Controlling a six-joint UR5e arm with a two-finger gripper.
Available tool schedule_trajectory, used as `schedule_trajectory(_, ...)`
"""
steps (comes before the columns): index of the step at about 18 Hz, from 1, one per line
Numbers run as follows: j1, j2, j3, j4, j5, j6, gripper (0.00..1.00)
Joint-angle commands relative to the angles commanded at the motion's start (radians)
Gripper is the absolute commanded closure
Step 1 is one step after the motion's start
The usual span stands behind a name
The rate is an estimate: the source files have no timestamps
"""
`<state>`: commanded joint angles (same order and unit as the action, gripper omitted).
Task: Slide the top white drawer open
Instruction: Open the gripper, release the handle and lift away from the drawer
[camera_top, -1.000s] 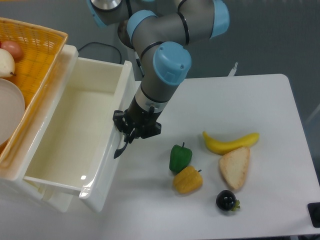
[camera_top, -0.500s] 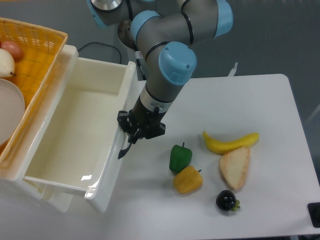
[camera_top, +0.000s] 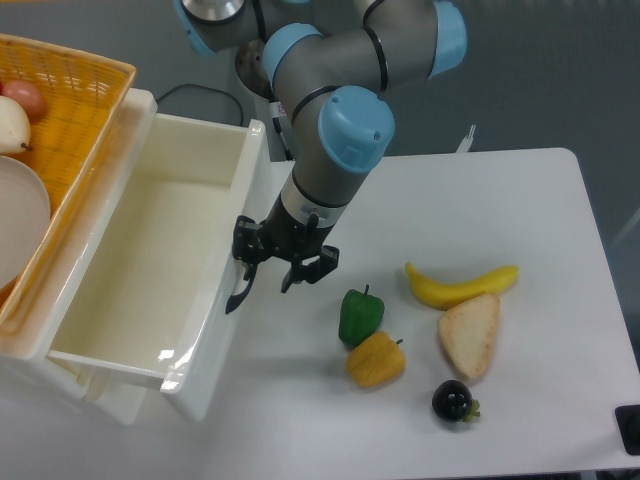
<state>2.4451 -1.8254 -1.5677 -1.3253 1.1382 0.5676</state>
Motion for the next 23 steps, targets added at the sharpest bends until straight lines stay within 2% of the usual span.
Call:
schedule_trajectory(6,0.006,0.002,0.006,0.000,-0.003,0.002,0.31)
schedule_trajectory(8,0.015,0.002,0.014,0.000,-0.008,0.002,0.27)
schedule_trajectory(9,0.017,0.002,0.018,0.002,-0.008,0.002,0.22)
schedule_trajectory(11,0.038,0.003,0.028,0.003,-0.008,0.015,0.02)
schedule_trajectory(12,0.041,0.003,0.035,0.003,-0.008,0.032,0.00)
schedule_trajectory(14,0.060,0.003,0.044,0.011,-0.008,0.049,0.00)
schedule_trajectory(17,0.084,0.000,0.043,0.069,-0.002,0.080,0.00)
schedule_trajectory(19,0.101,-0.002,0.044,0.109,0.009,0.148,0.00)
schedule_trajectory(23,0.117,-0.011,0.046,0.129,0.158,0.340,0.00)
